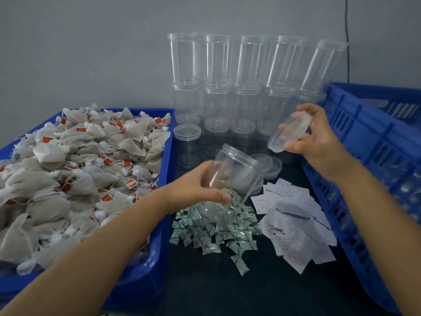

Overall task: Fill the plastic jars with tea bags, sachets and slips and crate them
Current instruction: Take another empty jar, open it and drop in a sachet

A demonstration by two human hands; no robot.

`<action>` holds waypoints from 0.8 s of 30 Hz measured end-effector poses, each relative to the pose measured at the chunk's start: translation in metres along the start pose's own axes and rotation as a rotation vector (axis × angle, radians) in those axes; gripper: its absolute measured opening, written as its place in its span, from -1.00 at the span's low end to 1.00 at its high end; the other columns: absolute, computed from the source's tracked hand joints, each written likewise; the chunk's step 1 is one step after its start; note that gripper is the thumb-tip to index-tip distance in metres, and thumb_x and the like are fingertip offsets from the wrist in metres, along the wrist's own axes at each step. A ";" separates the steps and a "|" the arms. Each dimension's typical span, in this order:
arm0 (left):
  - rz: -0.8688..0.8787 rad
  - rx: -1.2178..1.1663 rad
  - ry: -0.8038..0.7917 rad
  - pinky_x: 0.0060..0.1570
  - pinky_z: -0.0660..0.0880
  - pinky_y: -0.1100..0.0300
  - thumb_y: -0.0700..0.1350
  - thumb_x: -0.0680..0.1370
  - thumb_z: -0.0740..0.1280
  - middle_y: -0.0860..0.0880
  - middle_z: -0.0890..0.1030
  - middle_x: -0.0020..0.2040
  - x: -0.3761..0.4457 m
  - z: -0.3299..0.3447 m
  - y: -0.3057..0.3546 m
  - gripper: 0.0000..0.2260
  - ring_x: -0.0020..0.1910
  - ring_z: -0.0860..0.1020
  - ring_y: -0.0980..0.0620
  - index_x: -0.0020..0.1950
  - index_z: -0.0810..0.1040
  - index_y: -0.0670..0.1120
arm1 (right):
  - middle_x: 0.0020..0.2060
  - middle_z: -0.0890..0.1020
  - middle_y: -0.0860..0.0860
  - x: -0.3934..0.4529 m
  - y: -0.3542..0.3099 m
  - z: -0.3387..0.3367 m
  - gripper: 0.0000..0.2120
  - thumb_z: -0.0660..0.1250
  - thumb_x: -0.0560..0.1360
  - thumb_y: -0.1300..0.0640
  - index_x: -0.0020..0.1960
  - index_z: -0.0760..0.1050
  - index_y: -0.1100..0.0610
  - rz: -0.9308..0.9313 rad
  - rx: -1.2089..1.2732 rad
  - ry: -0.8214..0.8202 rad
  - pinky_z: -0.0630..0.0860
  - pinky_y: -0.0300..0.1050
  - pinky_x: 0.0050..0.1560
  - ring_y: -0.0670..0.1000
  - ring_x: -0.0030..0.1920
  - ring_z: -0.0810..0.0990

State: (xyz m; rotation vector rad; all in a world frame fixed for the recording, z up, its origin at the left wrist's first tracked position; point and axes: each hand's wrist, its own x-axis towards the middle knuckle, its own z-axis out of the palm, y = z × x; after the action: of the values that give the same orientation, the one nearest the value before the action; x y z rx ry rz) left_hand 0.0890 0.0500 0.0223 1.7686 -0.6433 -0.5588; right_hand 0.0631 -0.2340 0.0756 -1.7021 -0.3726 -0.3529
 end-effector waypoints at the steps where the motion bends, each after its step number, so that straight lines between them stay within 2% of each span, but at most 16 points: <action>1: 0.021 -0.009 0.046 0.05 0.54 0.25 0.10 0.17 0.56 0.10 0.55 0.18 0.000 -0.002 -0.001 -0.27 0.12 0.58 0.18 0.28 0.33 0.16 | 0.16 0.38 0.00 0.003 0.008 0.005 -0.38 0.37 0.41 0.55 0.14 0.27 -0.09 0.026 -0.007 0.049 0.60 -0.27 0.01 -0.08 0.15 0.57; 3: 0.035 0.004 0.162 0.03 0.53 0.25 0.18 0.14 0.59 0.14 0.55 0.17 0.000 -0.005 -0.001 -0.25 0.11 0.58 0.18 0.22 0.31 0.22 | 0.15 0.41 0.04 0.010 0.023 0.014 -0.45 0.39 0.44 0.50 0.07 0.25 -0.06 0.100 -0.041 0.121 0.58 -0.30 -0.03 -0.16 0.07 0.57; 6: 0.024 0.053 0.386 0.23 0.45 0.10 0.27 0.05 0.59 0.13 0.43 0.29 0.005 -0.009 -0.005 -0.02 0.26 0.46 0.13 0.35 0.19 0.13 | 0.21 0.44 0.07 0.022 0.050 0.027 -0.52 0.54 0.41 0.28 0.03 0.27 -0.01 0.245 -0.156 0.179 0.55 -0.11 0.09 -0.01 0.13 0.52; 8: 0.049 0.038 0.496 0.26 0.42 0.10 0.23 0.04 0.59 0.09 0.39 0.32 0.006 -0.009 -0.006 0.05 0.30 0.41 0.09 0.41 0.14 0.10 | 0.19 0.45 0.03 0.029 0.069 0.036 -0.48 0.59 0.38 0.15 0.10 0.30 0.05 0.329 -0.274 0.197 0.48 -0.16 -0.05 0.03 0.14 0.48; 11: 0.081 0.042 0.631 0.16 0.35 0.27 0.20 0.05 0.59 0.16 0.38 0.25 0.008 -0.011 -0.006 -0.02 0.27 0.39 0.16 0.37 0.21 0.08 | 0.04 0.45 -0.06 0.041 0.094 0.053 -0.40 0.64 0.32 -0.01 0.15 0.32 0.05 0.392 -0.443 0.179 0.40 -0.20 -0.19 -0.01 0.04 0.48; 14: 0.090 0.039 0.728 0.19 0.33 0.23 0.07 0.15 0.63 0.10 0.41 0.30 0.010 -0.013 -0.008 -0.13 0.29 0.39 0.10 0.34 0.26 0.07 | 0.02 0.44 -0.07 0.052 0.114 0.071 -0.38 0.63 0.30 -0.11 0.13 0.31 0.02 0.432 -0.547 0.129 0.35 -0.23 -0.25 -0.08 -0.06 0.45; 17: 0.088 0.066 0.767 0.26 0.39 0.13 0.12 0.09 0.62 0.02 0.41 0.30 0.012 -0.014 -0.008 -0.11 0.30 0.39 0.03 0.32 0.28 0.09 | 0.12 0.49 0.00 0.065 0.130 0.089 -0.39 0.61 0.30 -0.14 0.12 0.32 0.02 0.473 -0.614 0.055 0.47 -0.08 -0.01 0.01 0.09 0.48; 19: 0.080 0.075 0.759 0.26 0.43 0.04 0.19 0.01 0.59 0.00 0.41 0.26 0.012 -0.014 -0.007 -0.10 0.28 0.40 0.01 0.27 0.29 0.14 | 0.10 0.50 0.00 0.073 0.135 0.098 -0.41 0.58 0.31 -0.20 0.10 0.32 0.01 0.512 -0.722 -0.001 0.48 0.05 0.16 0.08 0.16 0.50; 21: 0.073 0.087 0.760 0.24 0.46 0.04 0.21 0.00 0.57 0.00 0.41 0.25 0.014 -0.013 -0.007 -0.12 0.26 0.40 0.01 0.25 0.29 0.16 | 0.09 0.52 0.01 0.080 0.136 0.106 -0.42 0.51 0.31 -0.29 0.09 0.33 0.01 0.543 -0.832 -0.045 0.45 0.09 0.20 0.13 0.21 0.50; 23: 0.068 0.095 0.765 0.24 0.47 0.02 0.15 0.05 0.61 0.00 0.40 0.25 0.015 -0.013 -0.008 -0.10 0.26 0.40 0.01 0.31 0.29 0.11 | 0.16 0.57 0.08 0.087 0.135 0.114 -0.30 0.37 0.20 -0.42 0.13 0.39 0.05 0.585 -0.916 -0.076 0.39 0.11 0.23 0.19 0.24 0.49; 24: 0.069 0.101 0.767 0.24 0.47 0.02 0.11 0.08 0.63 0.00 0.40 0.25 0.016 -0.013 -0.009 -0.09 0.26 0.40 0.00 0.34 0.28 0.10 | 0.21 0.57 0.12 0.090 0.134 0.117 -0.14 0.23 0.08 -0.47 0.18 0.41 0.08 0.609 -0.950 -0.100 0.36 0.14 0.29 0.21 0.27 0.48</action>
State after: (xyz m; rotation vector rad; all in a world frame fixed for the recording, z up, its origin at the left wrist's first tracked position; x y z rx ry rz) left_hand 0.1108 0.0506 0.0167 1.8644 -0.1898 0.2170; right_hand 0.2058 -0.1345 -0.0228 -2.6498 0.3207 0.0374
